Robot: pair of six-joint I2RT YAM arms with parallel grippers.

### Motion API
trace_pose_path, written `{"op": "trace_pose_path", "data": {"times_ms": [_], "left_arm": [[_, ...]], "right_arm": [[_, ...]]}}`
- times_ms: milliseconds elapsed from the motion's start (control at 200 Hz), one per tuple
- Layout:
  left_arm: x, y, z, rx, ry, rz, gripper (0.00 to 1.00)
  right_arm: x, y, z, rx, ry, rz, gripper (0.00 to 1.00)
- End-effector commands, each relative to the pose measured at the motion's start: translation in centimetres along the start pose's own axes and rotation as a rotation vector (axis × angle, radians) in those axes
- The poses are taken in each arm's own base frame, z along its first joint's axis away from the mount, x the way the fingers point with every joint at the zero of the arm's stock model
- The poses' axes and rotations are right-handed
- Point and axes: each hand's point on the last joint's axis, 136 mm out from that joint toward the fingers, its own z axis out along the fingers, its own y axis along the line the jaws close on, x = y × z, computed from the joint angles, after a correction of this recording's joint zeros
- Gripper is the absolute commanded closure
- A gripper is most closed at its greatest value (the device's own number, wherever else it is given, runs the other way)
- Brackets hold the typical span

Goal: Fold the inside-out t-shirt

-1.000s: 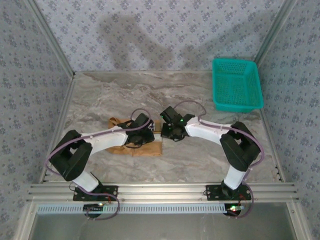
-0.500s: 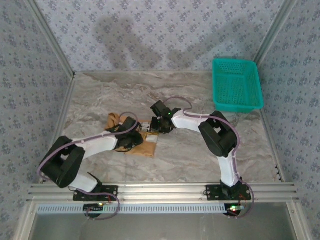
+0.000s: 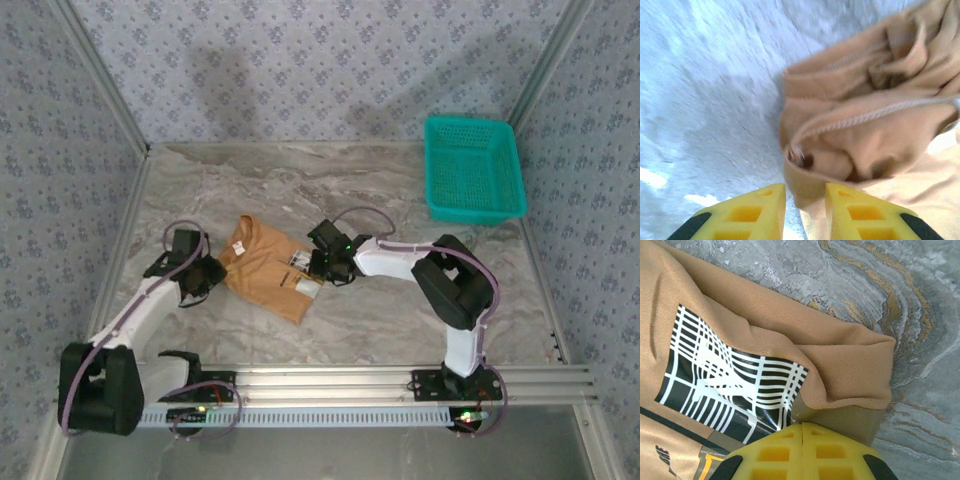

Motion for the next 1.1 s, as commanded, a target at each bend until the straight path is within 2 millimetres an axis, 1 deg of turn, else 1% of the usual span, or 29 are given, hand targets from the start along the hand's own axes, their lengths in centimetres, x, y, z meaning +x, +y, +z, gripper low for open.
{"op": "trace_pose_path", "data": {"times_ms": [0, 75, 135, 155, 185, 195, 210, 270, 320, 395, 455, 510, 550, 595, 650, 670, 680, 745, 780, 829, 894, 964, 994, 1034, 1094], "left_arm": [[-1.4, 0.2, -3.0, -0.027, -0.039, 0.068, 0.73], [-1.6, -0.3, -4.1, -0.016, -0.051, 0.079, 0.74], [-1.2, -1.3, -4.7, 0.008, -0.058, 0.097, 0.74], [-1.0, -1.7, -4.8, 0.020, -0.055, 0.104, 0.74], [-0.5, -2.4, -4.9, 0.044, -0.050, 0.112, 0.74], [-0.4, -2.7, -4.9, 0.053, -0.047, 0.113, 0.74], [0.0, -3.2, -4.8, 0.068, -0.040, 0.117, 0.74], [1.5, -4.9, -4.1, 0.128, -0.003, 0.128, 0.74], [2.7, -6.3, -3.3, 0.167, 0.029, 0.136, 0.74], [4.4, -8.3, -1.7, 0.203, 0.082, 0.157, 0.74], [5.3, -9.6, -0.2, 0.214, 0.117, 0.177, 0.74], [5.7, -10.2, 1.4, 0.204, 0.144, 0.188, 0.75], [5.4, -10.4, 2.3, 0.178, 0.154, 0.207, 0.74], [4.6, -10.2, 3.3, 0.130, 0.145, 0.243, 0.75], [3.0, -9.7, 4.5, 0.066, 0.139, 0.281, 0.75], [2.4, -9.4, 5.0, 0.042, 0.139, 0.292, 0.75], [2.1, -9.3, 5.2, 0.032, 0.139, 0.297, 0.75], [0.4, -8.8, 6.8, -0.006, 0.152, 0.327, 0.75], [-0.1, -9.0, 7.6, -0.013, 0.167, 0.343, 0.75], [-0.7, -9.6, 8.6, -0.018, 0.179, 0.370, 0.75], [-1.2, -10.7, 9.6, -0.007, 0.194, 0.395, 0.75], [-1.9, -12.1, 9.9, 0.010, 0.193, 0.412, 0.69], [-2.4, -12.7, 9.7, 0.020, 0.184, 0.417, 0.65], [-3.3, -13.5, 9.0, 0.032, 0.156, 0.429, 0.64], [-4.7, -14.7, 7.5, 0.058, 0.096, 0.456, 0.61]], "right_arm": [[4.6, -5.0, 0.4, 0.215, 0.150, -0.017, 0.98], [3.7, -3.3, -1.1, 0.185, 0.123, -0.042, 0.97], [2.8, -2.1, -2.4, 0.163, 0.099, -0.059, 0.96], [2.4, -1.6, -2.9, 0.154, 0.086, -0.067, 0.95], [2.2, -1.5, -3.4, 0.151, 0.077, -0.078, 0.94], [1.5, -0.6, -3.8, 0.131, 0.059, -0.079, 0.94], [1.1, -0.1, -4.1, 0.121, 0.050, -0.084, 0.94], [0.2, 0.8, -4.7, 0.099, 0.036, -0.097, 0.93], [-0.3, 1.2, -4.6, 0.086, 0.032, -0.105, 0.93], [-0.6, 1.4, -3.6, 0.073, 0.046, -0.105, 0.93], [-0.5, 1.3, -2.4, 0.061, 0.067, -0.094, 0.93], [0.1, 1.0, -1.1, 0.056, 0.099, -0.088, 0.93], [0.6, 0.3, -0.3, 0.076, 0.123, -0.082, 0.94], [1.5, -0.7, 0.5, 0.102, 0.148, -0.076, 0.95], [2.9, -2.2, 1.2, 0.131, 0.177, -0.052, 0.95], [3.1, -2.2, 1.1, 0.128, 0.177, -0.049, 0.95], [3.9, -3.2, 1.3, 0.151, 0.194, -0.041, 0.95], [5.9, -5.0, 1.0, 0.189, 0.221, -0.024, 0.95], [6.9, -5.8, 0.5, 0.209, 0.224, -0.017, 0.95], [8.4, -6.4, -0.3, 0.224, 0.222, -0.016, 0.95], [10.1, -6.4, -1.4, 0.222, 0.211, -0.025, 0.95], [11.1, -5.6, -2.8, 0.219, 0.194, -0.053, 0.95], [11.2, -5.1, -3.4, 0.213, 0.179, -0.069, 0.95], [11.0, -4.1, -4.3, 0.199, 0.151, -0.090, 0.94], [9.8, -2.4, -5.5, 0.158, 0.110, -0.122, 0.90]]}}
